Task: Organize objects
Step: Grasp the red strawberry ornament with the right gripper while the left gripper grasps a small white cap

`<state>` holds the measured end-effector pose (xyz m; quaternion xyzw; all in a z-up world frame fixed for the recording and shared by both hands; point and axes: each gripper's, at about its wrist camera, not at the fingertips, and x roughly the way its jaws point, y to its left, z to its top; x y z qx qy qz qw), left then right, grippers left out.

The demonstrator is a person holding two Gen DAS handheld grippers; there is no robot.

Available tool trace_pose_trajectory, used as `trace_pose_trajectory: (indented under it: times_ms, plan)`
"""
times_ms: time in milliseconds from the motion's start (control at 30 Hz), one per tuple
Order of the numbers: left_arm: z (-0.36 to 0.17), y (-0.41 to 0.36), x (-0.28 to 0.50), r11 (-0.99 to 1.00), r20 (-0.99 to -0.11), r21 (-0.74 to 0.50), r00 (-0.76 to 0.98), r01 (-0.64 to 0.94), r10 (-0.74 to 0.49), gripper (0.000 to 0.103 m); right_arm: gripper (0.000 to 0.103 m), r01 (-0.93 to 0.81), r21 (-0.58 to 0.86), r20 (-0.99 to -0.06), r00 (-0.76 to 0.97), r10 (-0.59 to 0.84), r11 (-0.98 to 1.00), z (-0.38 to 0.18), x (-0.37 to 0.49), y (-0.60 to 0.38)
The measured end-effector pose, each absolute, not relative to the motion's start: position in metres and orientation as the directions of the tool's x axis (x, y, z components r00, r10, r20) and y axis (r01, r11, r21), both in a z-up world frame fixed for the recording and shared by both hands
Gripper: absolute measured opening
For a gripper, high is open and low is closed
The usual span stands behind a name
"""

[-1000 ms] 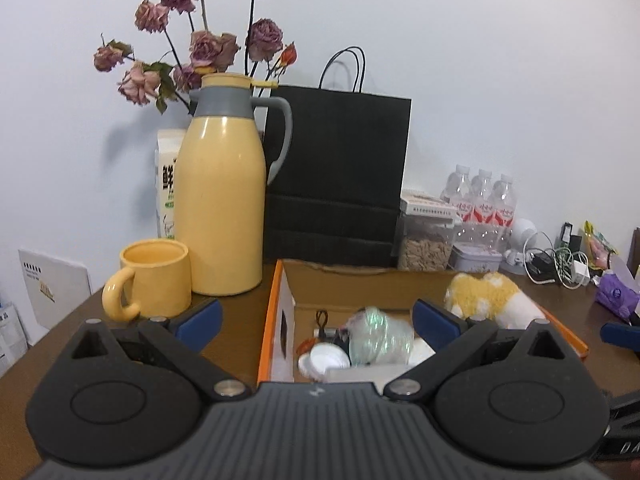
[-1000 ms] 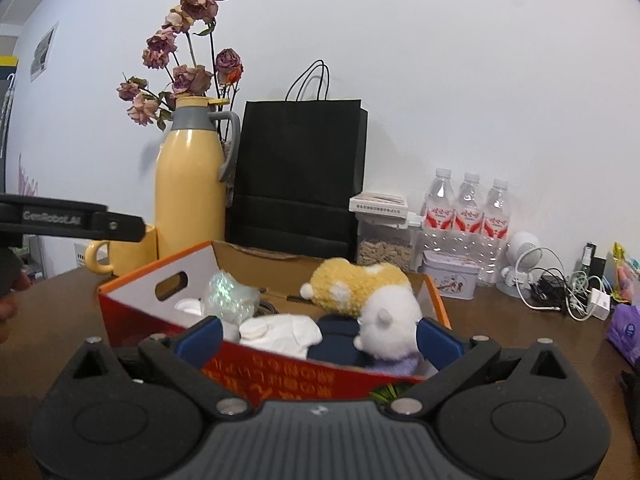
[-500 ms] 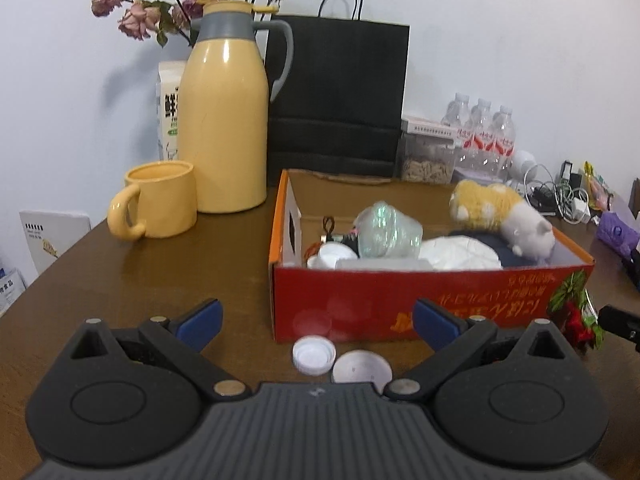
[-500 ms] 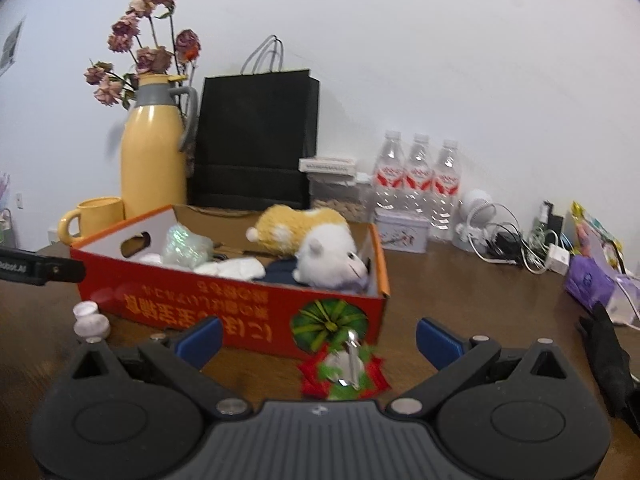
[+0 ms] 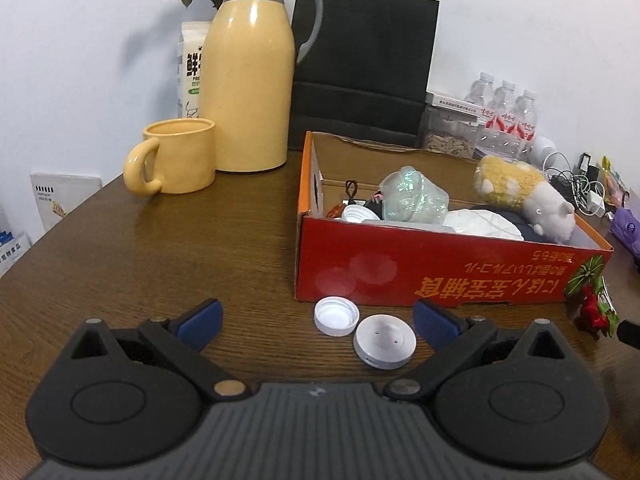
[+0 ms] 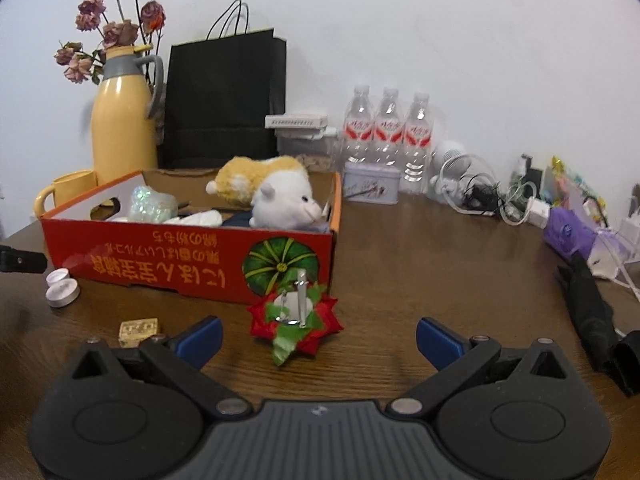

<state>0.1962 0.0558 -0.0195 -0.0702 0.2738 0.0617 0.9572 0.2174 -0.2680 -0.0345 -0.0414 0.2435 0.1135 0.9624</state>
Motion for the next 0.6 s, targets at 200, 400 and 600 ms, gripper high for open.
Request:
trace_pose_trajectory:
  times_ms: [200,400,600]
  plan:
    - [-0.021,0.057,0.197,0.981,-0.535,-0.096,0.84,-0.166,0.09,0.103,0.103,-0.261,0.0,-0.534,0.816,0.221,0.965,-0.04,0.246,-0.264]
    - [-0.022,0.057,0.198,0.981,-0.537,-0.096,0.839,-0.167,0.09,0.103,0.077,-0.292,0.041,-0.572,0.777,0.262,0.956,-0.044,0.271,-0.256]
    - [-0.021,0.057,0.197,0.982,-0.529,-0.096,0.844,-0.163,0.088,0.103,0.041,-0.319,0.044,-0.533,0.794,0.293,0.947,-0.041,0.264,-0.251]
